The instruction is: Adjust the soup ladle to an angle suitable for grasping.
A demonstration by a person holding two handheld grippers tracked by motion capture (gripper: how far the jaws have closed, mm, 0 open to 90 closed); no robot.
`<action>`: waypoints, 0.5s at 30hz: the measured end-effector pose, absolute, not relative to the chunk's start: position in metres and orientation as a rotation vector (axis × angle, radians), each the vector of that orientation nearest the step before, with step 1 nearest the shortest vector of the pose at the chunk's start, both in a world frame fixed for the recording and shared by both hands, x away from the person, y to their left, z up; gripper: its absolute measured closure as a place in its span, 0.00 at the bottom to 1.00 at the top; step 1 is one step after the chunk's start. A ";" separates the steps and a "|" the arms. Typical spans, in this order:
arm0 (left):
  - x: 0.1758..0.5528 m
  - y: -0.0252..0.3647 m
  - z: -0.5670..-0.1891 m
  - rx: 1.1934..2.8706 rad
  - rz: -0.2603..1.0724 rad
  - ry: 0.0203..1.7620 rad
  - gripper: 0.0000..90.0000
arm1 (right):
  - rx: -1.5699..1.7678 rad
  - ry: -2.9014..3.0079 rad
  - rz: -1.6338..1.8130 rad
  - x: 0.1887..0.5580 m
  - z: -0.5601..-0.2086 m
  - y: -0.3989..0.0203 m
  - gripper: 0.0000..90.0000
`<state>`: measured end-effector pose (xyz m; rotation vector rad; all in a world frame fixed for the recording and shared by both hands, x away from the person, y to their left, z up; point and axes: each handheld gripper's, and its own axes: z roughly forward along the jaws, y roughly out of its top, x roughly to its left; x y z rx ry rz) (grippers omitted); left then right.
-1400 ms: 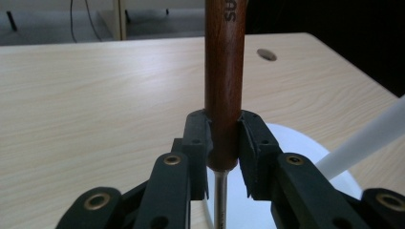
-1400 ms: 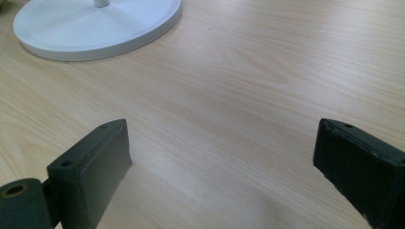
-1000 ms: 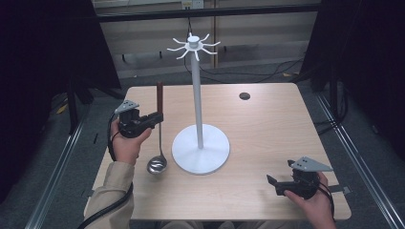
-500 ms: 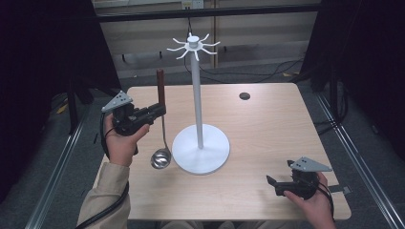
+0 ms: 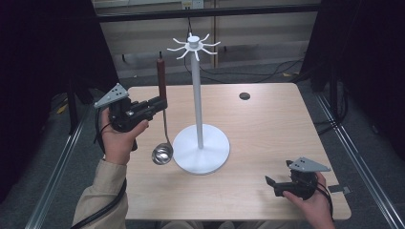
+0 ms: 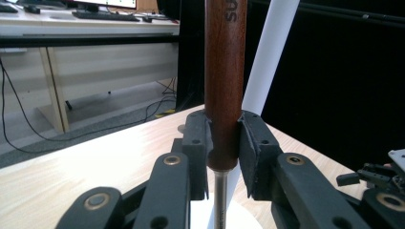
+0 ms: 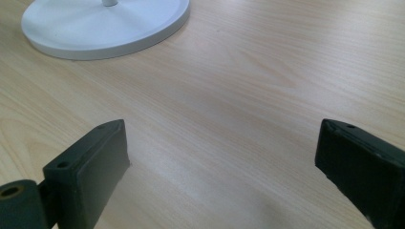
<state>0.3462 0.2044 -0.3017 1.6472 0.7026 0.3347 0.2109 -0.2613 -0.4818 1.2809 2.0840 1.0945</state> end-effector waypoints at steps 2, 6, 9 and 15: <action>0.345 0.204 -0.298 1.635 0.326 0.692 0.83 | 1.280 2.084 1.095 0.211 -0.482 -0.261 0.04; 0.346 0.204 -0.289 1.643 0.331 0.661 0.83 | 1.272 2.085 1.101 0.211 -0.481 -0.260 0.04; 0.346 0.204 -0.286 1.634 0.332 0.662 0.83 | 1.275 2.086 1.096 0.211 -0.481 -0.260 0.04; 0.344 0.201 -0.273 1.625 0.322 0.627 0.83 | 1.272 2.095 1.093 0.211 -0.482 -0.260 0.04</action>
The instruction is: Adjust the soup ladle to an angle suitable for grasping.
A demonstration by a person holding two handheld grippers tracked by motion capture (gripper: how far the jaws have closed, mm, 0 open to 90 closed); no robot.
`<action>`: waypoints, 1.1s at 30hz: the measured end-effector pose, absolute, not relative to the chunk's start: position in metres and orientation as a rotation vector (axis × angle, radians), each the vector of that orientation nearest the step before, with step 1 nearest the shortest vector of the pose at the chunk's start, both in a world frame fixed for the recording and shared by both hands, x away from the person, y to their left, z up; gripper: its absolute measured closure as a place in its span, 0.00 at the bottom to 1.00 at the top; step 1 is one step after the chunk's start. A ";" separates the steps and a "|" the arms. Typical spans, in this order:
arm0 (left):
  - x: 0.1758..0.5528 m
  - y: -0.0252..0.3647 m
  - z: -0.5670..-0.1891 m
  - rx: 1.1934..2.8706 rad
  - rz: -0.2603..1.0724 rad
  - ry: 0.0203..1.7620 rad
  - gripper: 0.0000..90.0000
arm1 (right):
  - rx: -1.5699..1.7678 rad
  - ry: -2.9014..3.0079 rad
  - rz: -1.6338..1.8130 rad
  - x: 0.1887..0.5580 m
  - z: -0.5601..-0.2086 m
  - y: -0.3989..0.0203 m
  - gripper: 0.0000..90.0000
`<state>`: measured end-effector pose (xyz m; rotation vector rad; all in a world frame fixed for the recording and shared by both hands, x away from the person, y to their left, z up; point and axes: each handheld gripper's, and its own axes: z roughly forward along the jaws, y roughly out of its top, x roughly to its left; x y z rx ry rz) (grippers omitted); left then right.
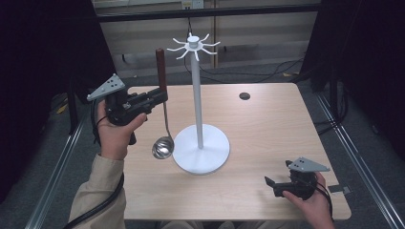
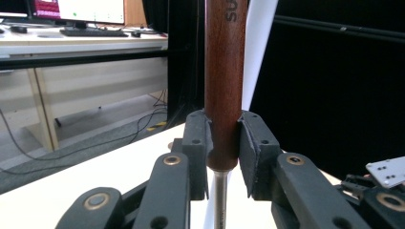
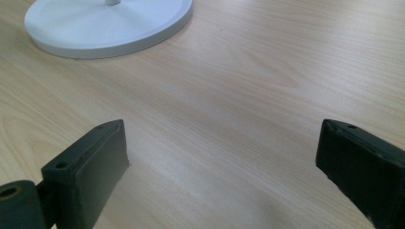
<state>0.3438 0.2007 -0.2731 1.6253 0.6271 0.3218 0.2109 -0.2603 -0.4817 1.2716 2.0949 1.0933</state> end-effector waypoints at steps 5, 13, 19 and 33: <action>0.343 0.197 -0.266 1.633 0.333 0.610 0.83 | 1.270 2.093 1.094 0.211 -0.481 -0.260 0.04; 0.346 0.194 -0.262 1.640 0.326 0.598 0.83 | 1.273 2.092 1.093 0.211 -0.482 -0.260 0.04; 0.349 0.189 -0.262 1.639 0.314 0.603 0.83 | 1.267 2.098 1.090 0.211 -0.482 -0.259 0.04; 0.346 0.184 -0.263 1.646 0.288 0.576 0.83 | 1.265 2.098 1.091 0.211 -0.482 -0.258 0.04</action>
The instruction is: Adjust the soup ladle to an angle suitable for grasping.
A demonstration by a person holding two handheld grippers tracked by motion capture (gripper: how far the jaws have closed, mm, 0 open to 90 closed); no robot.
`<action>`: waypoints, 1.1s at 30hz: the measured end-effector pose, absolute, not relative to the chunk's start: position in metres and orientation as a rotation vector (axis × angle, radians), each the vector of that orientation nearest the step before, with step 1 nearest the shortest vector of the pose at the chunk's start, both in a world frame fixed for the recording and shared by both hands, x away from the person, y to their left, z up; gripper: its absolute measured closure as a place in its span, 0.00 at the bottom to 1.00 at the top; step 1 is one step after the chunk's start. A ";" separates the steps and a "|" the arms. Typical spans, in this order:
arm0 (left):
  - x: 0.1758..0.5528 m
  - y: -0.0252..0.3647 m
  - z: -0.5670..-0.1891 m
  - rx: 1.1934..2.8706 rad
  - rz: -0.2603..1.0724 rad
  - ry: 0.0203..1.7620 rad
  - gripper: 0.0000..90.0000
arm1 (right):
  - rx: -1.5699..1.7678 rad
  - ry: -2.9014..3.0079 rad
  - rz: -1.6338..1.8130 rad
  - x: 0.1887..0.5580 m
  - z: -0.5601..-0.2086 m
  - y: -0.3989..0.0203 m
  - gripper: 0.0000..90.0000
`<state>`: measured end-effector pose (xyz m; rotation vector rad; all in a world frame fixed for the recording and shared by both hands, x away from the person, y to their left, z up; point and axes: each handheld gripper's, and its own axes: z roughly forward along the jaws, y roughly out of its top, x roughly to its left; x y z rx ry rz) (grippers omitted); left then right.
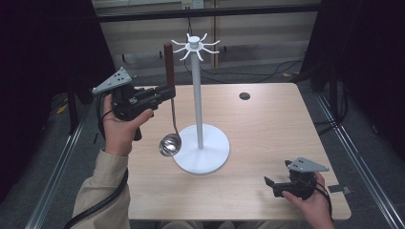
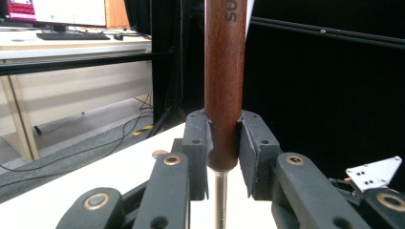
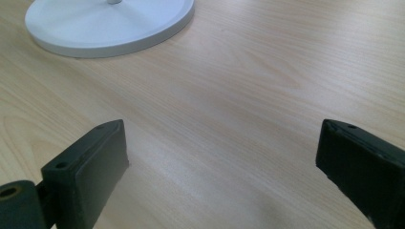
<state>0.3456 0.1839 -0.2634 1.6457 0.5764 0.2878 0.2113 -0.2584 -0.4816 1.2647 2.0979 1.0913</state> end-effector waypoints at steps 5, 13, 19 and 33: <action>0.349 0.182 -0.265 1.635 0.276 0.572 0.83 | 1.263 2.100 1.085 0.211 -0.482 -0.258 0.04; 0.352 0.176 -0.266 1.636 0.263 0.565 0.83 | 1.262 2.106 1.086 0.211 -0.482 -0.258 0.04; 0.348 0.173 -0.266 1.652 0.264 0.540 0.83 | 1.261 2.106 1.086 0.211 -0.482 -0.258 0.04; 0.352 0.171 -0.266 1.643 0.299 0.559 0.83 | 1.254 2.108 1.087 0.212 -0.482 -0.257 0.04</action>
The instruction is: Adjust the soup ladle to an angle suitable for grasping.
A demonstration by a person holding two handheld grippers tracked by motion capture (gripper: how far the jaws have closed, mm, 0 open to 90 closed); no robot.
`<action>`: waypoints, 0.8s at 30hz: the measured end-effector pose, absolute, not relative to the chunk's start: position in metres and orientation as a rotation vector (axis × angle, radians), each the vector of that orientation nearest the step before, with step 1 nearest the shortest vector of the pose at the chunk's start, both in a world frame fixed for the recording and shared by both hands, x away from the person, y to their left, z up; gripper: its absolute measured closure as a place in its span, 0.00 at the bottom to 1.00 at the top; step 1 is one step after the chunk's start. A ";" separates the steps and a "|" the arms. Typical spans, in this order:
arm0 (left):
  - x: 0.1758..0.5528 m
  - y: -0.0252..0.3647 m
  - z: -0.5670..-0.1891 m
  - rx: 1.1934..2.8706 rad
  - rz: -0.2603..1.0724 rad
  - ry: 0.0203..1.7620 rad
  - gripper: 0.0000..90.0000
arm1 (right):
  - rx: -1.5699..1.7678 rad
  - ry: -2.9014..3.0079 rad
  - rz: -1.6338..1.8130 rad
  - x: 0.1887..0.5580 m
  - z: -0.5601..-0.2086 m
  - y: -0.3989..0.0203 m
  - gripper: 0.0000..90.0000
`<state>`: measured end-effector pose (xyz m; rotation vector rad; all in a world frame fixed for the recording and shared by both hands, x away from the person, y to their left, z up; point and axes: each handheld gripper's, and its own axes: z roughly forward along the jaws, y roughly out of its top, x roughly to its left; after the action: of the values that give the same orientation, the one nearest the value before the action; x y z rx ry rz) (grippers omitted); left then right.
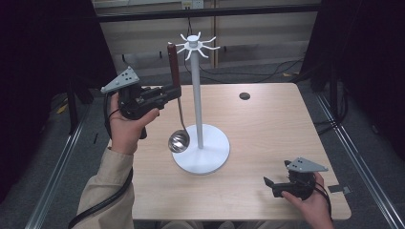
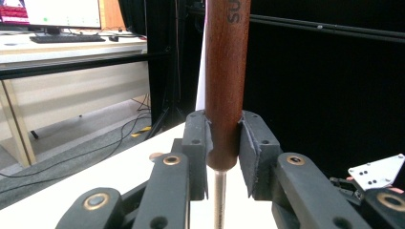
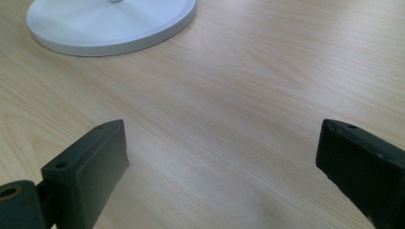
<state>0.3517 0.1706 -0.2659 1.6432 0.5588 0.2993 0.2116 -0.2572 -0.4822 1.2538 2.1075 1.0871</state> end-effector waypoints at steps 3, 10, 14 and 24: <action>0.353 0.169 -0.266 1.637 0.295 0.559 0.83 | 1.252 2.109 1.085 0.212 -0.483 -0.256 0.04; 0.355 0.167 -0.268 1.631 0.294 0.549 0.82 | 1.253 2.110 1.083 0.211 -0.483 -0.256 0.04; 0.354 0.169 -0.268 1.643 0.299 0.539 0.82 | 1.253 2.110 1.085 0.211 -0.482 -0.257 0.04; 0.356 0.172 -0.272 1.609 0.295 0.550 0.80 | 1.251 2.115 1.081 0.212 -0.483 -0.255 0.04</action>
<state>0.3558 0.1724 -0.2722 1.6090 0.5501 0.2955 0.2122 -0.2551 -0.4831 1.2513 2.1146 1.0805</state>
